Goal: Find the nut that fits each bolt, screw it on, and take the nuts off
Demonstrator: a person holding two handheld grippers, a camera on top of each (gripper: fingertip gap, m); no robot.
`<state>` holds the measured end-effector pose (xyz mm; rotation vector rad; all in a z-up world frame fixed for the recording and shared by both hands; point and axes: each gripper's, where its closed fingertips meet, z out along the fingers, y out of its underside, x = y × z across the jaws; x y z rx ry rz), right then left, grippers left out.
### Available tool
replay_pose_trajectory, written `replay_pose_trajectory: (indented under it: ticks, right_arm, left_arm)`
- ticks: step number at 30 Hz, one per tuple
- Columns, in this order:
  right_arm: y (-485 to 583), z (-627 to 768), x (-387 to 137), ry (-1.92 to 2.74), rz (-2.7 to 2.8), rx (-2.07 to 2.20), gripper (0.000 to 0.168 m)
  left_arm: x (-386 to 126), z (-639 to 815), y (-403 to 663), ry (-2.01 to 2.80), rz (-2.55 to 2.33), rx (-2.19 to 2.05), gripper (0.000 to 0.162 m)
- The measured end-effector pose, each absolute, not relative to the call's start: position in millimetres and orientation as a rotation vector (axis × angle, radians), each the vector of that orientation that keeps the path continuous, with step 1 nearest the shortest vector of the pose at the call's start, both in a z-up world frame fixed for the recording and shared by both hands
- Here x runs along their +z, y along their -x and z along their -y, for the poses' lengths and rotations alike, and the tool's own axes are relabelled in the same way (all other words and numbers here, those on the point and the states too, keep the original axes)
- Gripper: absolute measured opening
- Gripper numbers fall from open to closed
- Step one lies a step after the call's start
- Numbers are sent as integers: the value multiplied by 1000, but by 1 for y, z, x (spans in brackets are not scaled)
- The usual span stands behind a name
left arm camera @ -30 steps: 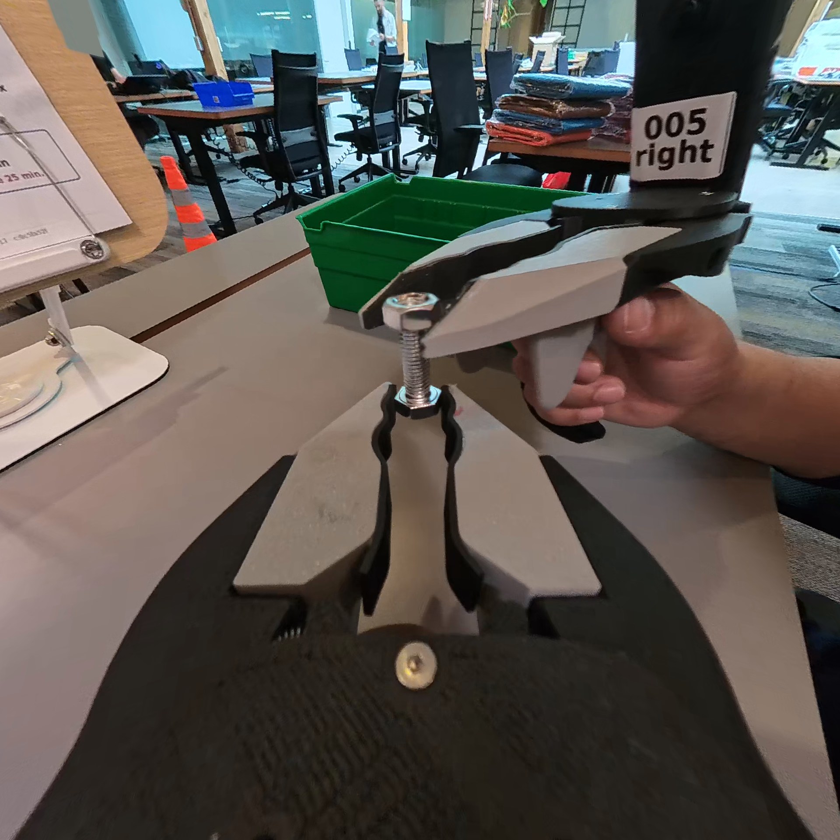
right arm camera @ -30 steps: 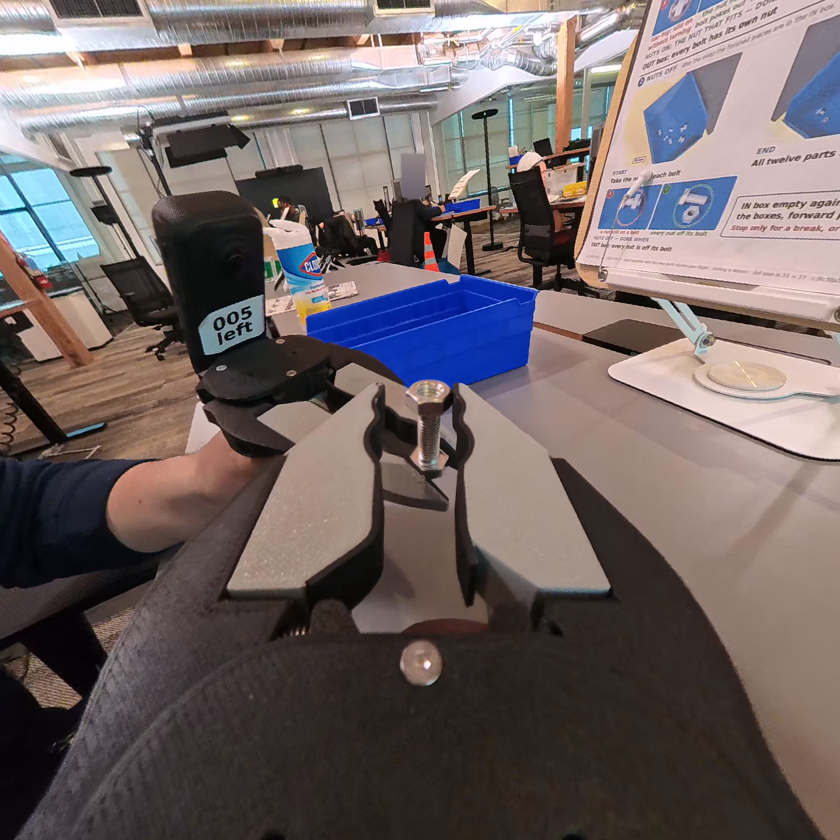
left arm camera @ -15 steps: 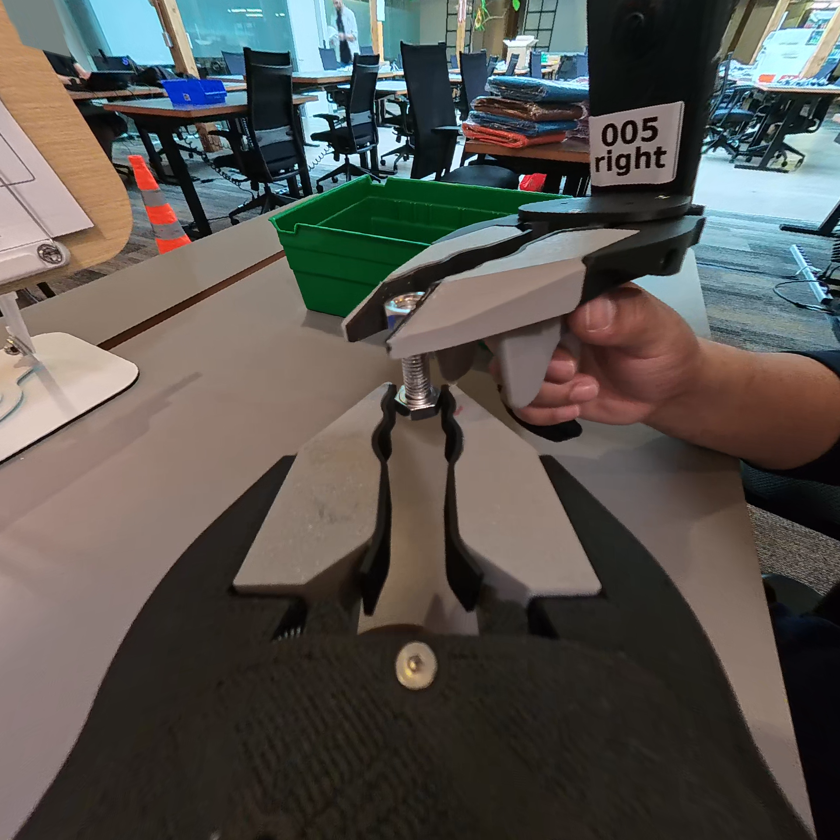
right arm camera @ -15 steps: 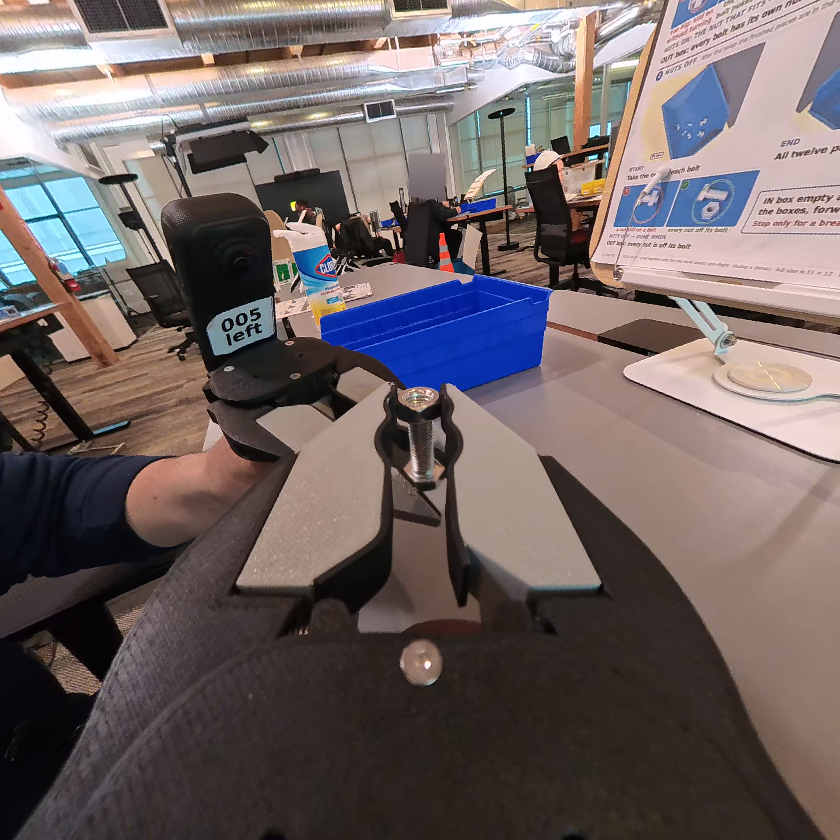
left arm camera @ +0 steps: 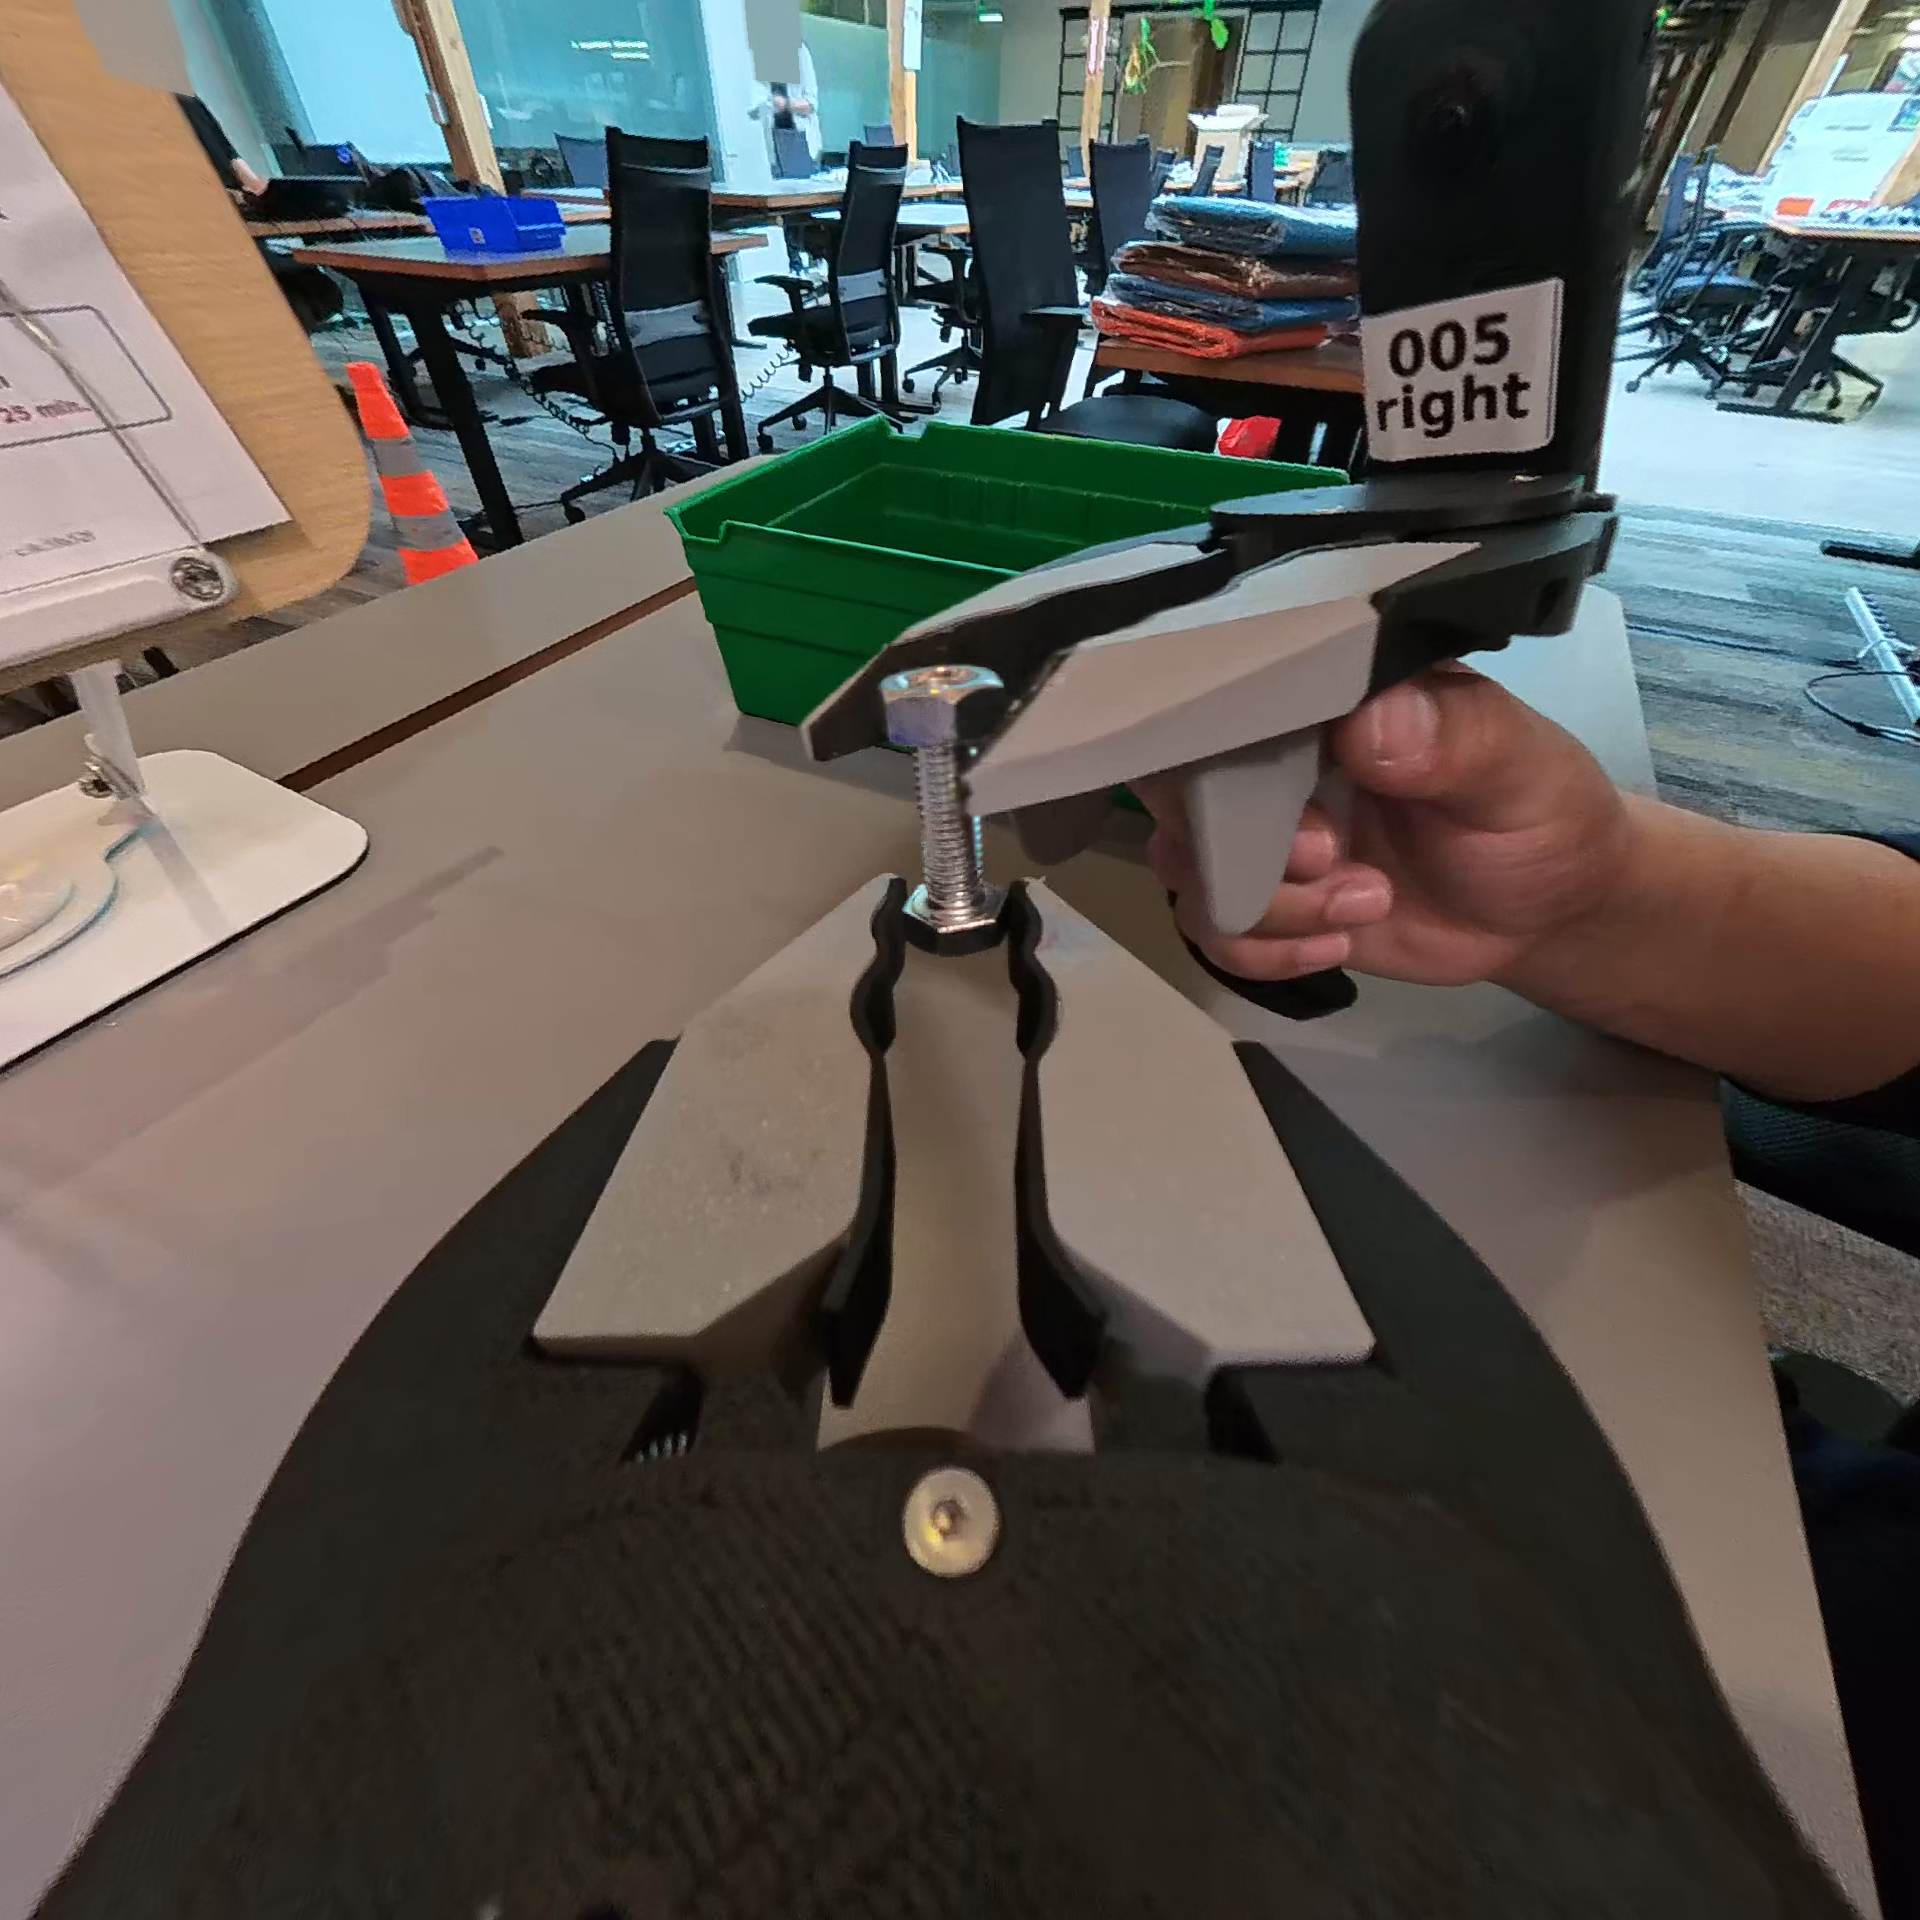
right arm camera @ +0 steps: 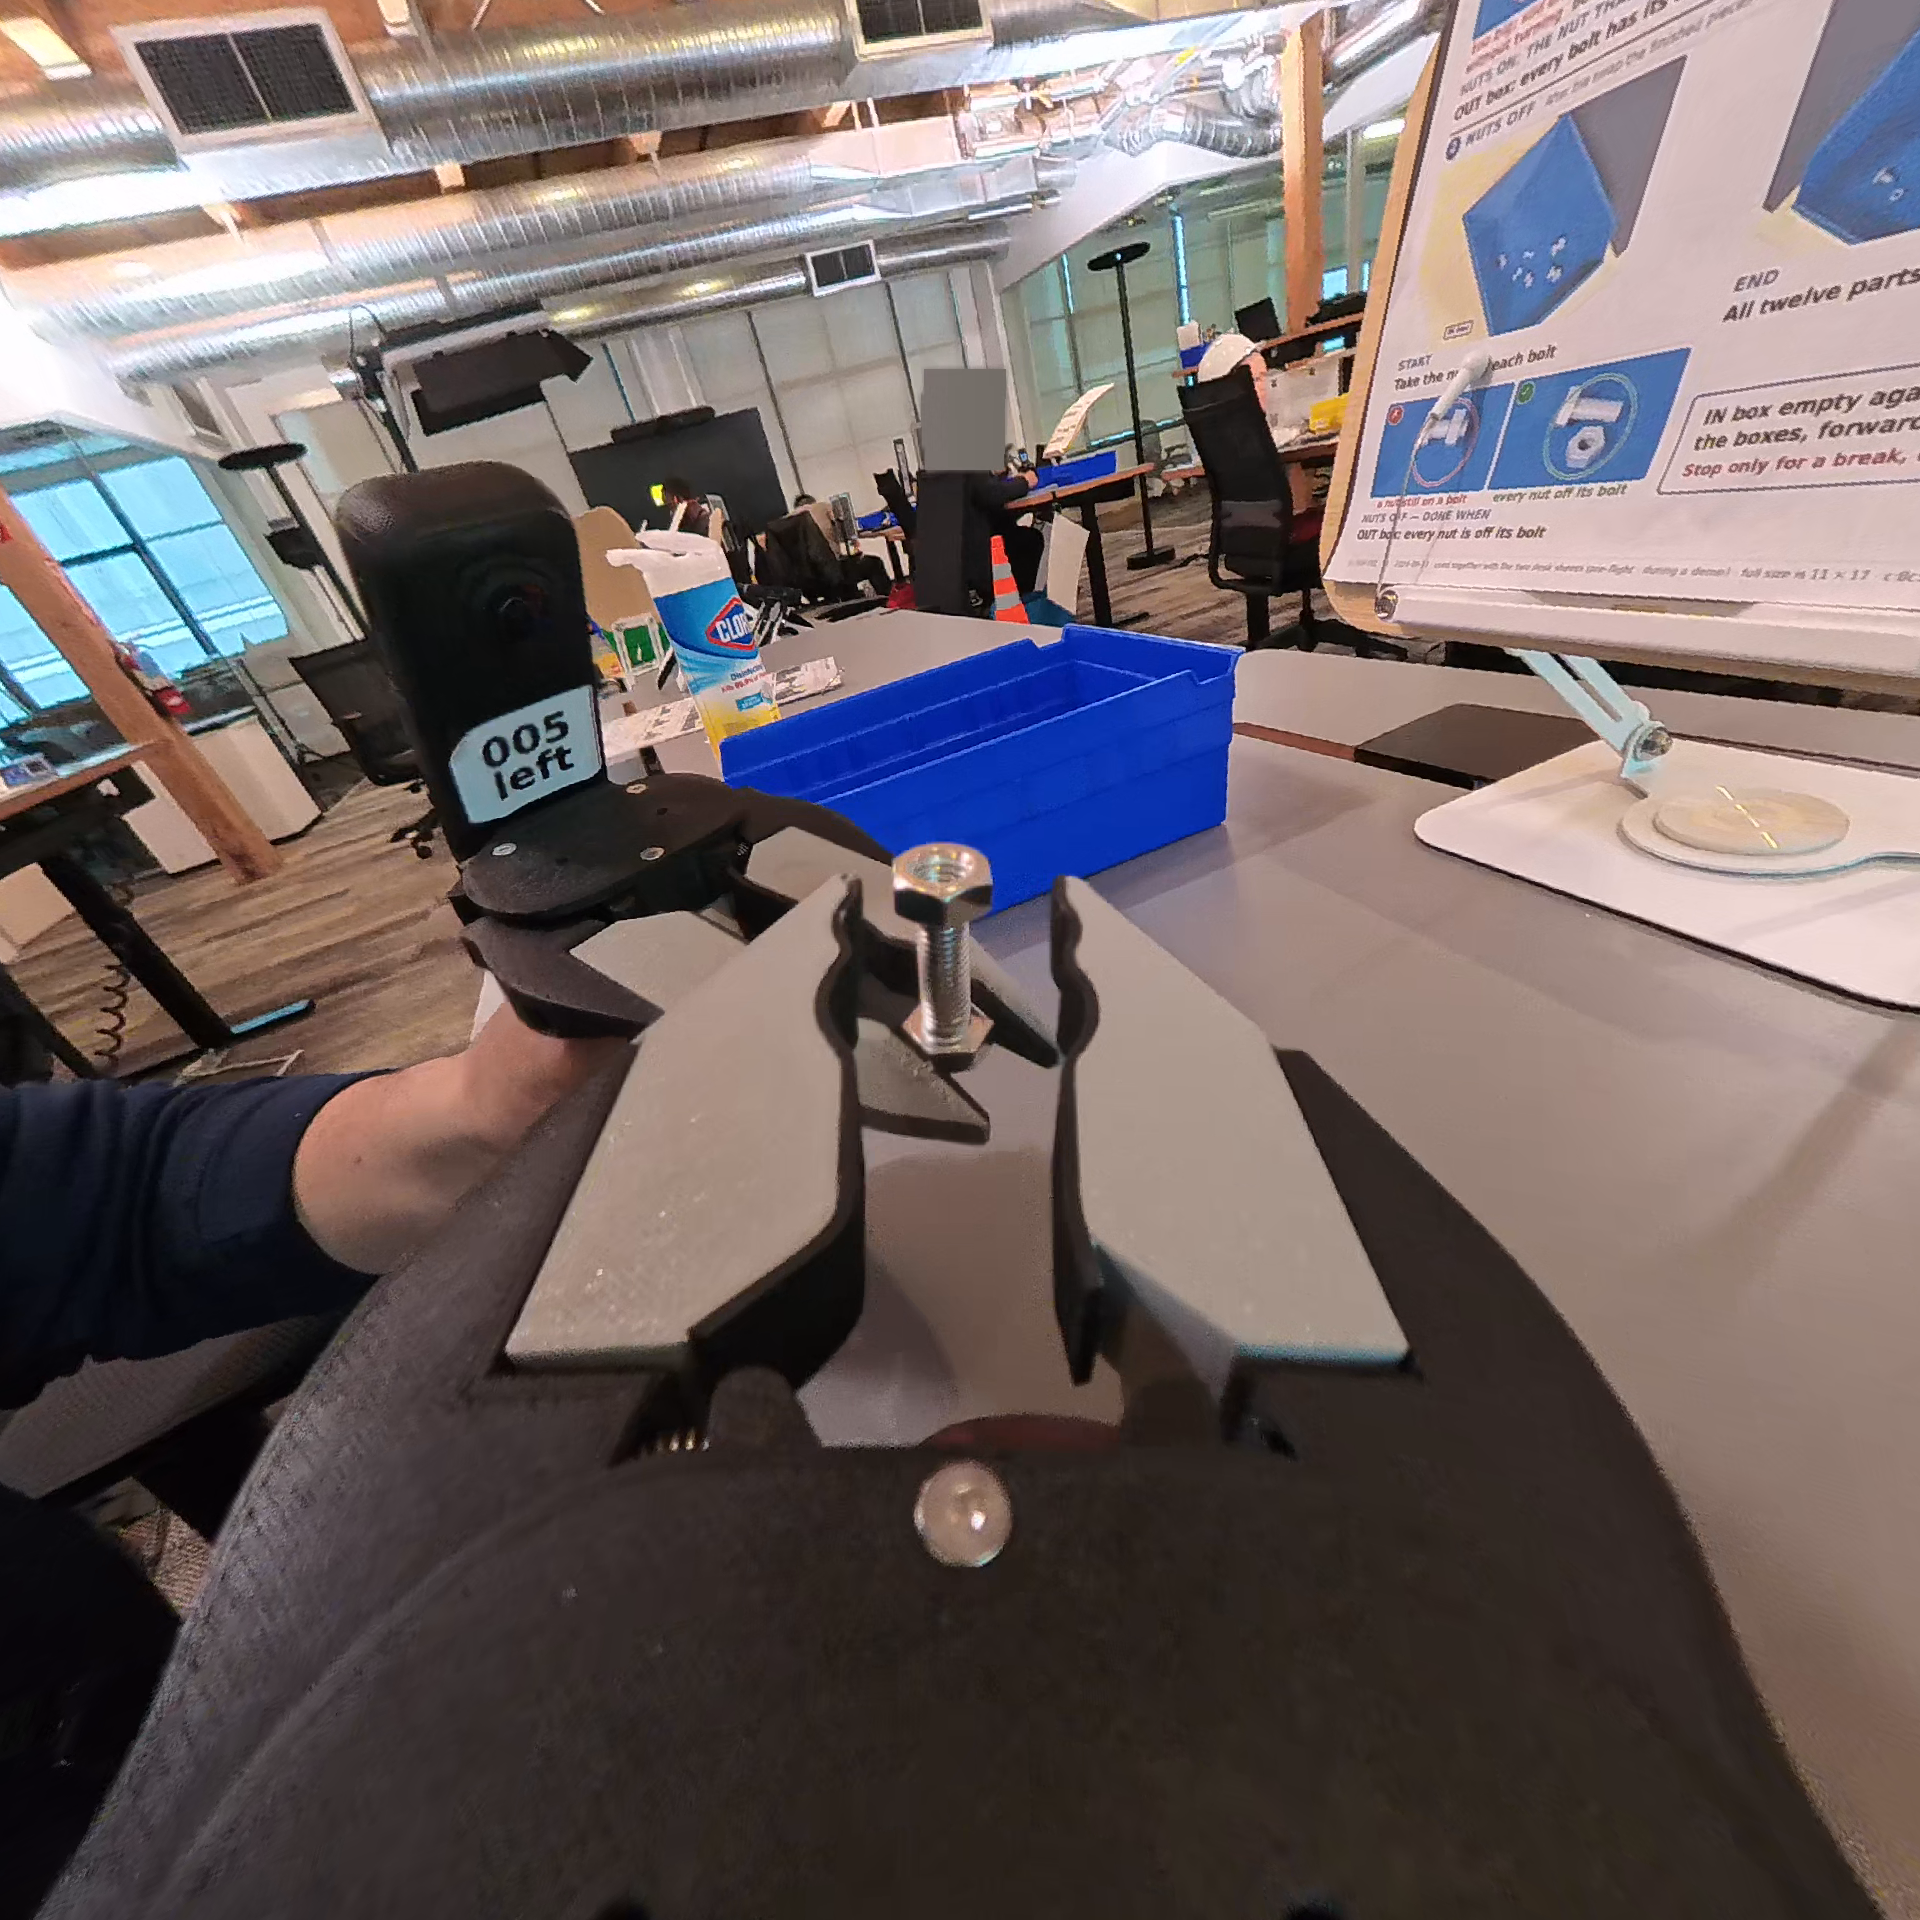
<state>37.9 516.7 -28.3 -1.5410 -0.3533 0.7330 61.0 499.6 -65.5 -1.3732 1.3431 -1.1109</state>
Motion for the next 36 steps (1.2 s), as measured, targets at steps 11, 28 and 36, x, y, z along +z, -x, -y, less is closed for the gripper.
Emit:
replay_pose_trajectory:
  ticks: [11, 28, 36]
  right_arm:
    - [-34, -517, -29, 1539, 386, 643, 34]
    - [-39, -514, -24, 1517, 366, 740, 16]
    - [-68, -500, 3, 1474, 350, 538, 15]
  left_arm:
    - [-72, -510, -60, 1417, -1324, -1071, 17]
    - [-72, -498, -64, 1405, -1366, -1135, 17]
    - [-81, -502, -63, 1423, -1382, -1115, 17]
